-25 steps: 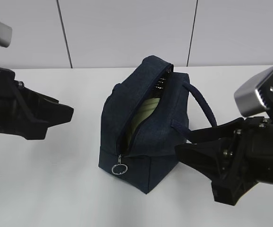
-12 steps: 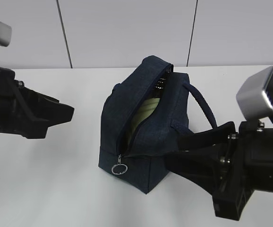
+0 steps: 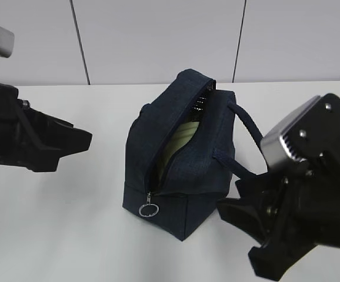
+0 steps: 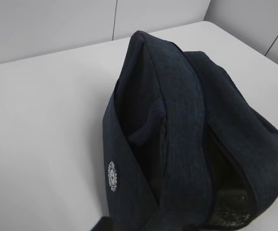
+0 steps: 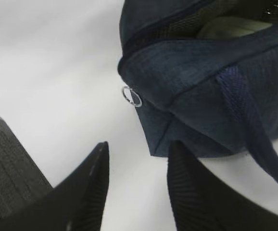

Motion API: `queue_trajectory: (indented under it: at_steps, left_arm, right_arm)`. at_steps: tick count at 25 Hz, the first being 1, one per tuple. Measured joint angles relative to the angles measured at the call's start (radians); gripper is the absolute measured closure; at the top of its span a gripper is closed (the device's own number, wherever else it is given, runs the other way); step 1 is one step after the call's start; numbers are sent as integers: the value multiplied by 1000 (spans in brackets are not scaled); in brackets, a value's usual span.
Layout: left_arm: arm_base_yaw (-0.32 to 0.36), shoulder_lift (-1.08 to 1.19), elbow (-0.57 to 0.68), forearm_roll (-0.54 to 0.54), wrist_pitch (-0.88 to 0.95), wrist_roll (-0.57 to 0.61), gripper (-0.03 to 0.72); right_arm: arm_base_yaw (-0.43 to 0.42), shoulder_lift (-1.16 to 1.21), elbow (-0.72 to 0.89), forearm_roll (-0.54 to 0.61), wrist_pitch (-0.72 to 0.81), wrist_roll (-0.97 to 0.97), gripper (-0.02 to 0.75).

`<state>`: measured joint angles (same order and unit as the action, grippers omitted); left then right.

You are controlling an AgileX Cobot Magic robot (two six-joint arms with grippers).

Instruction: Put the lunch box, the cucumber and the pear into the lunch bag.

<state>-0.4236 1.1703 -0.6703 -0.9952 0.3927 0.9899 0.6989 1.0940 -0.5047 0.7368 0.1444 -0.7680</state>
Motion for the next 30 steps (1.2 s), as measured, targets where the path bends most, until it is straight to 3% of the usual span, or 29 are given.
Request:
queue_trajectory:
  at_steps: [4,7,14,24,30]
  left_arm:
    - [0,0,0,0,0,0,418]
    - [0,0,0,-1,-3,0,418]
    - [0,0,0,-2,-5,0,418]
    - [0,0,0,-3,-6,1,418]
    - [0,0,0,-4,-6,1,418]
  right_arm:
    - [183,71,74,-32,-282,92,419]
    - [254,189,80,-49,-433,121,419]
    - [260,469,73,-226,-684,424,419]
    - [260,697,-81,-251,-733,511,417]
    - [260,757,-109,-239,-749,517,326]
